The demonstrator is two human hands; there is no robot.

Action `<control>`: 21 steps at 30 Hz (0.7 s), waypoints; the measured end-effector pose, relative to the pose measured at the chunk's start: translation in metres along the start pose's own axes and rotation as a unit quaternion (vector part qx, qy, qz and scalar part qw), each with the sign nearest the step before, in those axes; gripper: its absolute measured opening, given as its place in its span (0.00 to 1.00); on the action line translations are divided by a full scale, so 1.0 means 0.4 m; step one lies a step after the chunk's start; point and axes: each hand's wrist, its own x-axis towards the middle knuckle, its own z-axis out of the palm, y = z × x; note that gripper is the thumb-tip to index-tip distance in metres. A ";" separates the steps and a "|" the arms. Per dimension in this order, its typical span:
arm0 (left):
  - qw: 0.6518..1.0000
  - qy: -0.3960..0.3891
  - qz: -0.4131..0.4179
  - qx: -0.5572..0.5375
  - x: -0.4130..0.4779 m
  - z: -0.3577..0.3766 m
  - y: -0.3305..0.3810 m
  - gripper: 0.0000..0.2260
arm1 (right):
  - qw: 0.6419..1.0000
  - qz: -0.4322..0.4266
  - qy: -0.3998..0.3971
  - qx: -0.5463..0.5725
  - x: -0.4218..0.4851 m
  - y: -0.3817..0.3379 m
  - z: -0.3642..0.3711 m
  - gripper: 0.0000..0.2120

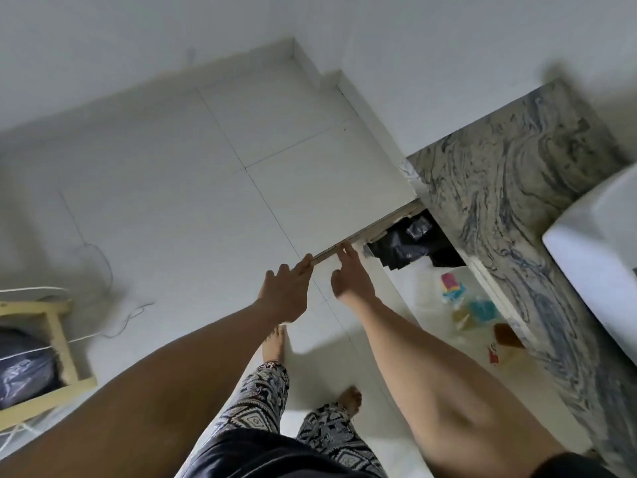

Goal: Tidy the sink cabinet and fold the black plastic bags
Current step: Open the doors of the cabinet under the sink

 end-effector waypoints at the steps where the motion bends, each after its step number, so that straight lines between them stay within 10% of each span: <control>1: 1.000 0.002 -0.004 0.004 0.011 -0.011 -0.018 0.30 | 1.000 0.008 -0.006 0.002 0.016 -0.013 -0.003 0.30; 21: 0.998 -0.012 0.028 0.059 0.050 -0.051 0.042 0.29 | 0.989 0.092 0.003 0.118 -0.108 0.153 -0.007 0.32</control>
